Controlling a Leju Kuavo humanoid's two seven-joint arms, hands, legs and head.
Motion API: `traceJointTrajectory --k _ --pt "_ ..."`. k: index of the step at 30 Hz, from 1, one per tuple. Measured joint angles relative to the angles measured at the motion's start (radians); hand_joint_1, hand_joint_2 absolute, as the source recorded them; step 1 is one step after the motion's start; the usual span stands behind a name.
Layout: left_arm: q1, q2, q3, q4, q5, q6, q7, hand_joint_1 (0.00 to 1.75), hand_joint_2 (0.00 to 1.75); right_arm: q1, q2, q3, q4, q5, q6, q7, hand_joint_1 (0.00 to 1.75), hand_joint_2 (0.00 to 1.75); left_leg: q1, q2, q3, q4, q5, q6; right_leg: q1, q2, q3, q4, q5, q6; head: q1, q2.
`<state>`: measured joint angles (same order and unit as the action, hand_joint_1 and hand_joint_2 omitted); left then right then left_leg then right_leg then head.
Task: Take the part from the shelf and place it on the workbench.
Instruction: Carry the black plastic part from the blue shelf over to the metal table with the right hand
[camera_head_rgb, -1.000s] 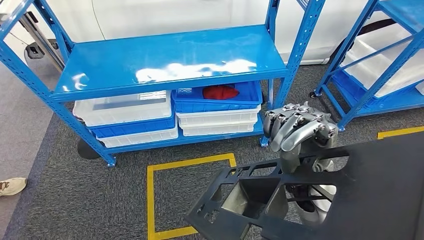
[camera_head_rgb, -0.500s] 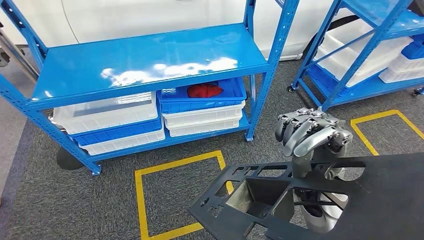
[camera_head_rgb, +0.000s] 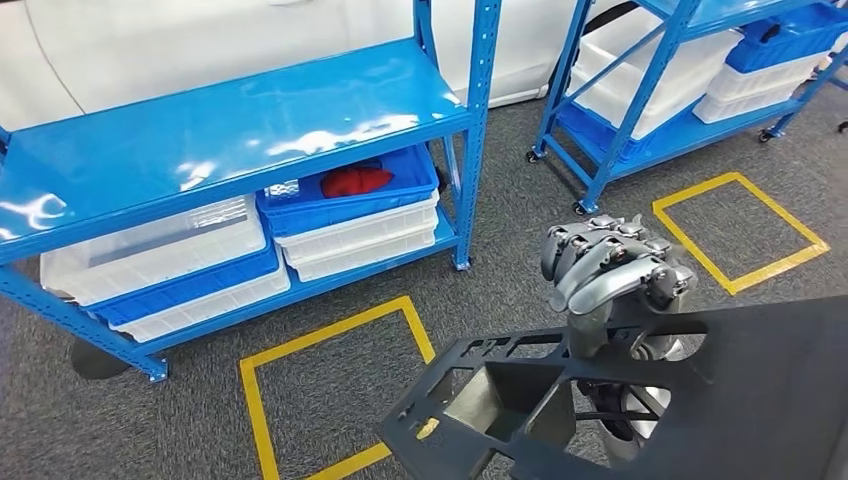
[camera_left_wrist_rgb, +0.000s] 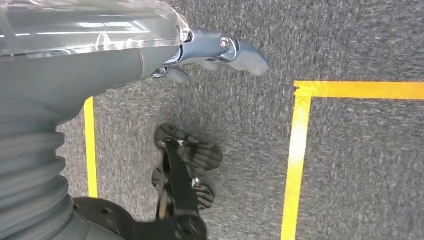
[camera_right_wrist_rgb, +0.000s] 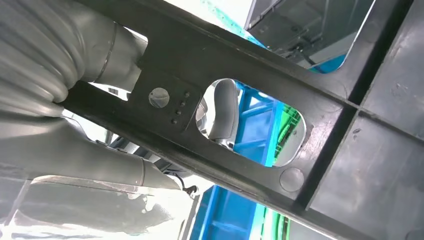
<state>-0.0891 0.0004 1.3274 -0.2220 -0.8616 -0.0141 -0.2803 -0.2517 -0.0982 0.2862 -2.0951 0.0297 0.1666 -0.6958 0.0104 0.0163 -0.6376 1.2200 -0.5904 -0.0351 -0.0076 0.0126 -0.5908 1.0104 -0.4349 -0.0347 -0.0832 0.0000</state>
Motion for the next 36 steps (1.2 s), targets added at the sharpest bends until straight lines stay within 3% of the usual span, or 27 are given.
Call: traceJointTrajectory --k 1,2,3,4,6,8,10,11,13,15,17,18,19,21,23,26,28,30,32,33,34,36 --pt "0.002 -0.004 0.004 0.000 0.003 0.000 0.000 0.00 1.75 -0.001 0.000 0.010 0.000 0.004 -0.005 0.000 1.75 1.75 0.000 -0.004 -0.024 0.054 -0.017 -0.001 0.001 0.012 -0.002 0.001 0.001 -0.001 0.000 0.000" --pt "0.004 -0.008 0.007 0.000 0.006 0.000 0.000 0.00 1.75 -0.001 0.000 0.018 0.000 0.008 -0.011 0.000 1.75 1.75 0.000 -0.005 -0.034 0.074 -0.015 -0.001 0.001 0.024 -0.003 0.003 0.002 -0.001 0.000 0.000" --pt "0.005 -0.013 0.010 0.000 0.007 0.000 0.000 0.00 1.75 0.000 0.000 0.025 0.000 0.012 -0.015 0.000 1.75 1.75 0.000 -0.007 -0.022 0.051 0.008 0.001 0.001 0.036 -0.004 0.004 0.002 0.000 0.000 0.000" --pt "0.004 -0.016 0.012 0.000 0.006 0.000 0.000 0.00 1.75 0.000 0.000 0.031 0.000 0.017 -0.019 0.000 1.75 1.75 0.001 -0.013 0.006 -0.009 0.045 0.004 0.001 0.048 -0.003 0.007 0.002 0.001 0.000 0.000" --pt "0.004 -0.021 0.014 0.000 0.001 0.000 0.000 0.00 1.75 0.000 0.000 0.038 -0.002 0.025 -0.025 0.000 1.75 1.75 0.003 -0.061 0.070 -0.147 0.101 0.013 0.001 0.071 -0.007 0.012 0.002 0.007 0.000 0.000" --pt "0.004 -0.025 0.015 0.000 -0.006 0.005 -0.001 0.00 1.75 0.004 0.000 0.042 -0.006 0.027 -0.025 0.001 1.75 1.75 0.003 -0.096 0.096 -0.207 0.114 0.021 -0.003 0.093 -0.016 0.015 0.006 0.020 0.000 0.000" --pt "0.002 -0.030 0.015 0.000 -0.009 0.013 -0.010 0.00 1.75 0.010 -0.002 0.042 -0.011 0.028 -0.025 0.002 1.75 1.75 0.003 -0.081 0.097 -0.214 0.118 0.031 -0.005 0.115 -0.024 0.012 0.014 0.036 0.000 0.000" --pt "0.000 -0.034 0.015 0.000 -0.009 0.017 -0.017 0.00 1.75 0.013 -0.004 0.041 -0.013 0.027 -0.025 0.001 1.75 1.75 0.005 -0.068 0.098 -0.220 0.123 0.037 -0.004 0.109 -0.027 0.016 0.011 0.042 0.000 0.000" --pt "-0.001 -0.042 0.015 0.000 -0.008 0.028 -0.042 0.00 1.75 0.014 -0.011 0.039 -0.018 0.024 -0.025 0.001 1.75 1.75 0.009 -0.040 0.101 -0.232 0.131 0.050 0.001 0.060 -0.056 0.075 -0.028 0.050 0.000 0.000" --pt "0.001 -0.048 0.015 0.000 -0.008 0.042 -0.069 0.00 1.75 0.017 -0.019 0.034 -0.022 0.016 -0.027 0.001 1.75 1.75 0.004 -0.012 0.100 -0.233 0.131 0.057 0.000 0.009 -0.118 0.204 -0.095 0.056 0.000 0.000" --pt "0.003 -0.053 0.016 0.000 -0.007 0.051 -0.085 0.00 1.75 0.020 -0.028 0.028 -0.028 0.002 -0.030 0.001 1.75 1.75 0.000 0.016 0.099 -0.232 0.130 0.058 -0.004 -0.004 -0.157 0.291 -0.120 0.062 0.000 0.000" --pt "0.002 -0.056 0.016 0.000 -0.007 0.052 -0.089 0.00 1.75 0.021 -0.034 0.024 -0.032 -0.007 -0.031 0.001 1.75 1.75 -0.001 0.030 0.099 -0.232 0.129 0.057 -0.005 -0.008 -0.147 0.278 -0.105 0.063 0.000 0.000" --pt "0.002 -0.058 0.016 0.000 -0.006 0.051 -0.090 0.00 1.75 0.021 -0.042 0.020 -0.037 -0.017 -0.032 0.001 1.75 1.75 -0.002 0.042 0.100 -0.231 0.127 0.056 -0.006 -0.016 -0.116 0.224 -0.075 0.062 0.000 0.000" --pt "0.001 -0.061 0.017 0.000 -0.001 0.046 -0.088 0.00 1.75 0.022 -0.058 0.011 -0.048 -0.036 -0.031 0.001 1.75 1.75 -0.006 0.061 0.105 -0.230 0.123 0.051 0.000 -0.059 -0.032 0.077 -0.022 0.051 0.000 0.000" --pt "0.001 -0.064 0.020 0.001 0.006 0.048 -0.082 0.00 1.75 0.022 -0.070 0.002 -0.056 -0.054 -0.025 0.001 1.75 1.75 -0.010 0.076 0.109 -0.229 0.118 0.042 0.009 -0.087 0.006 0.005 -0.008 0.037 0.000 0.000" --pt "-0.001 -0.065 0.024 0.001 0.015 0.061 -0.071 0.00 1.75 0.018 -0.081 -0.008 -0.058 -0.076 -0.016 0.001 1.75 1.75 -0.012 0.096 0.113 -0.226 0.110 0.028 0.007 -0.057 0.002 -0.004 -0.004 0.021 0.000 0.000" --pt "0.000 -0.066 0.026 0.001 0.016 0.068 -0.066 0.00 1.75 0.002 -0.082 -0.009 -0.052 -0.081 -0.017 0.007 1.75 1.75 -0.008 0.060 0.095 -0.176 0.073 0.019 -0.001 -0.035 0.003 -0.012 0.004 0.010 0.000 0.000" --pt "0.002 -0.066 0.028 0.001 0.014 0.073 -0.059 0.00 1.75 -0.017 -0.077 -0.010 -0.039 -0.077 -0.031 0.022 1.75 1.75 -0.003 0.010 0.037 -0.047 0.006 0.012 -0.003 -0.012 0.001 -0.013 0.007 0.004 0.000 0.000" --pt "0.005 -0.066 0.029 0.001 0.009 0.076 -0.050 0.00 1.75 -0.027 -0.065 -0.010 -0.018 -0.059 -0.052 0.036 1.75 1.75 0.000 -0.005 -0.016 0.058 -0.025 0.006 -0.003 0.014 0.000 -0.011 0.008 0.004 0.000 0.000" --pt "0.006 -0.066 0.029 0.001 0.007 0.079 -0.047 0.00 1.75 -0.032 -0.058 -0.009 -0.006 -0.049 -0.062 0.039 1.75 1.75 0.001 -0.006 -0.020 0.060 -0.010 0.005 -0.003 0.027 -0.001 -0.009 0.008 0.004 0.000 0.000" --pt "0.006 -0.066 0.029 0.001 0.006 0.081 -0.045 0.00 1.75 -0.039 -0.050 -0.009 0.008 -0.039 -0.071 0.041 1.75 1.75 0.002 -0.009 -0.005 0.020 0.022 0.004 -0.004 0.040 -0.001 -0.007 0.007 0.005 0.000 0.000" --pt "0.005 -0.065 0.029 0.001 0.006 0.084 -0.044 0.00 1.75 -0.059 -0.038 -0.009 0.033 -0.029 -0.087 0.039 1.75 1.75 0.007 -0.042 0.053 -0.118 0.095 0.006 -0.004 0.065 -0.003 0.002 0.005 0.012 0.000 0.000"
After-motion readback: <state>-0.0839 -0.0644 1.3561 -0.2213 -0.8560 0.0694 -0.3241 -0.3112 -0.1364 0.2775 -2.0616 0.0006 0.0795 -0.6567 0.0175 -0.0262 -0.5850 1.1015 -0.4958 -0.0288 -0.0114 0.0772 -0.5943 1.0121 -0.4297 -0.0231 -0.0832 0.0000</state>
